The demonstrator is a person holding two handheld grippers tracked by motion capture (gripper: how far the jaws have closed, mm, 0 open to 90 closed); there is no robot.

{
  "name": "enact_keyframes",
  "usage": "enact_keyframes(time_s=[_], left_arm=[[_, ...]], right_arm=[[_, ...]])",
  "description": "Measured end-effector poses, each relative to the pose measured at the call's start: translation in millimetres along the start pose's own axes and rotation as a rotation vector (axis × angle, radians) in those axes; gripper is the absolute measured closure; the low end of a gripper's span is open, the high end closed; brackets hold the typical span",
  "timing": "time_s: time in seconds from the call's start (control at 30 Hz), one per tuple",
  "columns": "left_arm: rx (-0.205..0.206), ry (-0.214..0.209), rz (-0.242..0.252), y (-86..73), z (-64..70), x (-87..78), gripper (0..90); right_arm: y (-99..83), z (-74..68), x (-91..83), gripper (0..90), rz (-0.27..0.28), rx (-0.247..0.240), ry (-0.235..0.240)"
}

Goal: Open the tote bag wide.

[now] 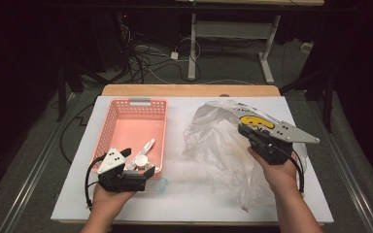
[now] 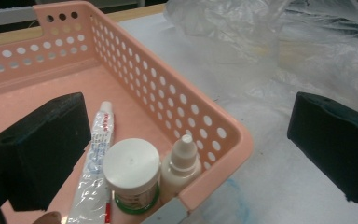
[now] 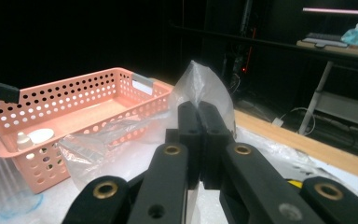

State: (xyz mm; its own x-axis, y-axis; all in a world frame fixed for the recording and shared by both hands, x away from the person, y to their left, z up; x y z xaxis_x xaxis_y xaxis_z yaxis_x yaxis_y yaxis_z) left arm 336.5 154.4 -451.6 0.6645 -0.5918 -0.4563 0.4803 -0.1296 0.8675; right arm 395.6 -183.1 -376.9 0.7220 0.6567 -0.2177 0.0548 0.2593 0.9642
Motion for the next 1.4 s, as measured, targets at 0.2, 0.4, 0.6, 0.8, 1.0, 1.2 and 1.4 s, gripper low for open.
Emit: enact_keyframes(time_s=[0.2,0.4,0.6,0.8,1.0,1.2,1.4], left_arm=[[-0.012,0.039,-0.003,4.3,-15.7,-3.7,0.0],[-0.056,0.067,0.013,17.9,-32.0,-6.2,0.0],[-0.088,0.072,-0.002,26.5,-44.3,-6.2,0.0],[-0.075,0.091,-0.022,33.8,-46.6,-1.4,0.0],[-0.081,0.084,-0.017,41.4,-46.4,9.6,0.0],[-0.075,0.071,-0.035,49.5,-47.7,23.1,0.0],[-0.07,0.08,-0.071,53.8,-53.8,35.3,0.1]], right_arm=[[-9.6,2.6,2.3,90.0,-0.022,0.015,-0.004],[-13.4,2.5,4.5,90.0,-0.031,0.01,-0.001],[-15.0,1.6,5.4,90.0,-0.03,-0.001,0.01],[-15.9,1.3,4.7,90.0,-0.026,-0.003,0.017],[-16.4,1.8,4.4,90.0,-0.023,0.001,0.025],[-16.5,2.3,4.4,90.0,-0.015,-0.007,0.041],[-17.9,3.2,5.3,90.0,-0.023,-0.007,0.039]])
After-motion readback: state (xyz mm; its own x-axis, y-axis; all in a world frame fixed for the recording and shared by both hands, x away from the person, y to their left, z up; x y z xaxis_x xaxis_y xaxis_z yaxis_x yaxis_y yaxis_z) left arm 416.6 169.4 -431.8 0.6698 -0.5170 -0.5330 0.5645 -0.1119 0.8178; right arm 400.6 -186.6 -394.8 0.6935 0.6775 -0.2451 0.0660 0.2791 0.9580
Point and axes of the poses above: each handheld gripper's, and its own axes: x roughly forward along the jaws, y roughly out of its top, z roughly to its right, the point moved 7 cm from there along x, roughly forward along the jaws, and after that the axes turned 6 degrees about -x, right-handed, at the moved point
